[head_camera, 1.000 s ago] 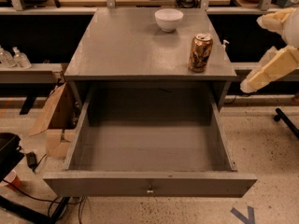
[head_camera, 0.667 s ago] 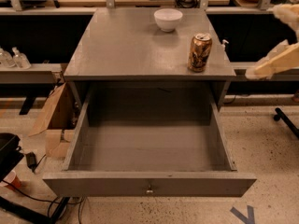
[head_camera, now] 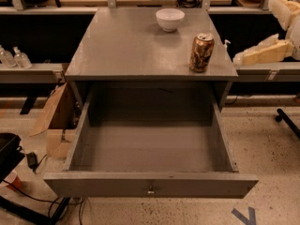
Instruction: Place orange can into top drawer
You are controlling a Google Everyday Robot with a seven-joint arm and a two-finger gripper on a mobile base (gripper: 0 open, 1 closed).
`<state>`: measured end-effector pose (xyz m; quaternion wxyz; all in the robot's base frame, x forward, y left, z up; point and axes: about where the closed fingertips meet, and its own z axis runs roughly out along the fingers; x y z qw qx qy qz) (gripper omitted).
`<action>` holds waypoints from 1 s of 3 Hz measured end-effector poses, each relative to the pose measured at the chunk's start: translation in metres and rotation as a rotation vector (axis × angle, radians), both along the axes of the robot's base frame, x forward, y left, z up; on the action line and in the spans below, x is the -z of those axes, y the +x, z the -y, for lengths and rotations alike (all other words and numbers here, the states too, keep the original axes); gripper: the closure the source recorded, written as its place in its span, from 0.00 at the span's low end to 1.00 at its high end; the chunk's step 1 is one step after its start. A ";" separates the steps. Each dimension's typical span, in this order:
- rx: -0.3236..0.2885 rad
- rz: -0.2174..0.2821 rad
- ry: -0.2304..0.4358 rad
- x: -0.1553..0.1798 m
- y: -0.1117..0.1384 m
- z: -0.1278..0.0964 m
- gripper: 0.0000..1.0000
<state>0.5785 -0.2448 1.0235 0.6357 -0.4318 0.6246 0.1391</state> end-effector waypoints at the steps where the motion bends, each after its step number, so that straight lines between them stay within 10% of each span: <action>1: 0.001 -0.001 0.000 0.000 0.000 0.000 0.00; 3: 0.118 -0.091 0.145 0.037 0.074 -0.009 0.00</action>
Offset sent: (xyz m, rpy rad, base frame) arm 0.0544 0.0026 -0.0403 0.1536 0.1184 -0.1212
